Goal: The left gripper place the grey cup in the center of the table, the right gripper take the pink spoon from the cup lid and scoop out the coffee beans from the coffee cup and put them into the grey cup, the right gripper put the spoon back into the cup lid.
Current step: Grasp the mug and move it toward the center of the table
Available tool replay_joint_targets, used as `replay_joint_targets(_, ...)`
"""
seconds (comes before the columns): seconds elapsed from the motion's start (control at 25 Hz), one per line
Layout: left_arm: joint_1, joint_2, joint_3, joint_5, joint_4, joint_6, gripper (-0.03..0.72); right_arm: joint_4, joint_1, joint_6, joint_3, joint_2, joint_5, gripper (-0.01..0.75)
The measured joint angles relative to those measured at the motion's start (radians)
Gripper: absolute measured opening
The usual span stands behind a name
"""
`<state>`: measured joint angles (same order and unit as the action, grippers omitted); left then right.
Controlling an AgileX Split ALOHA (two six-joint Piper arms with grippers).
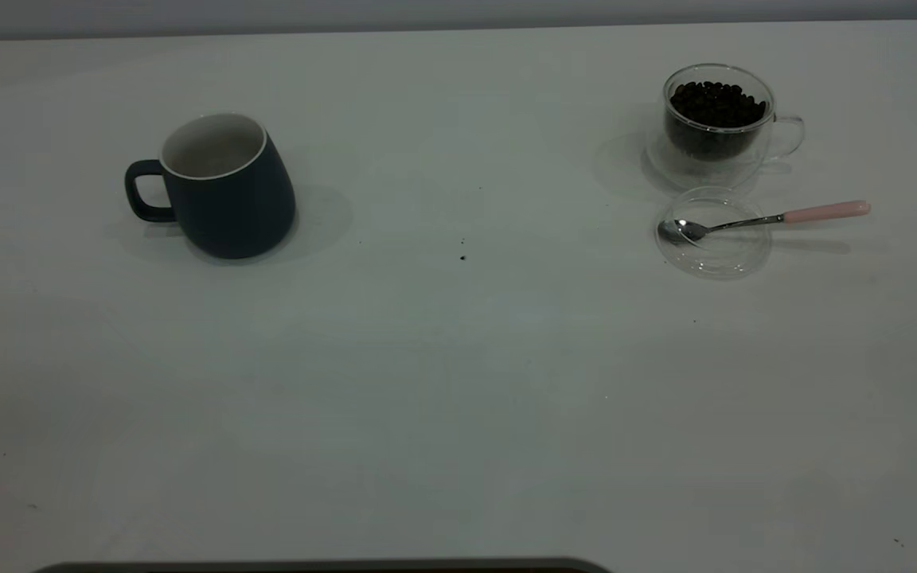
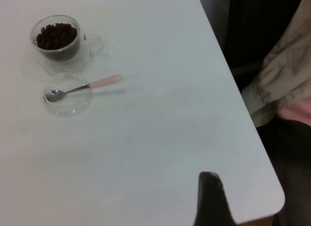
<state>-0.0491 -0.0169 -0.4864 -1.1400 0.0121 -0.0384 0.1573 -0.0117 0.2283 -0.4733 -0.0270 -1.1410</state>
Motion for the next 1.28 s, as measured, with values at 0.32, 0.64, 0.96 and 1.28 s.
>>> replay_joint_targets(0.32,0.0,0.0,0.0,0.0,0.0,0.0,0.516,0.0,0.0,0.0,0.0,0.0,-0.001,0.531)
replay_joint_targets(0.64,0.0,0.0,0.0,0.0,0.0,0.0,0.516,0.0,0.0,0.0,0.0,0.0,-0.001,0.531)
replay_joint_targets(0.96,0.0,0.006,0.0,0.0,0.0,-0.002,0.516,0.0,0.0,0.001,0.0,0.0,-0.001,0.531)
replay_joint_targets(1.28,0.001,0.283,-0.009,0.04,-0.012,-0.005,0.516,0.0,0.0,0.0,0.0,0.0,-0.001,0.531)
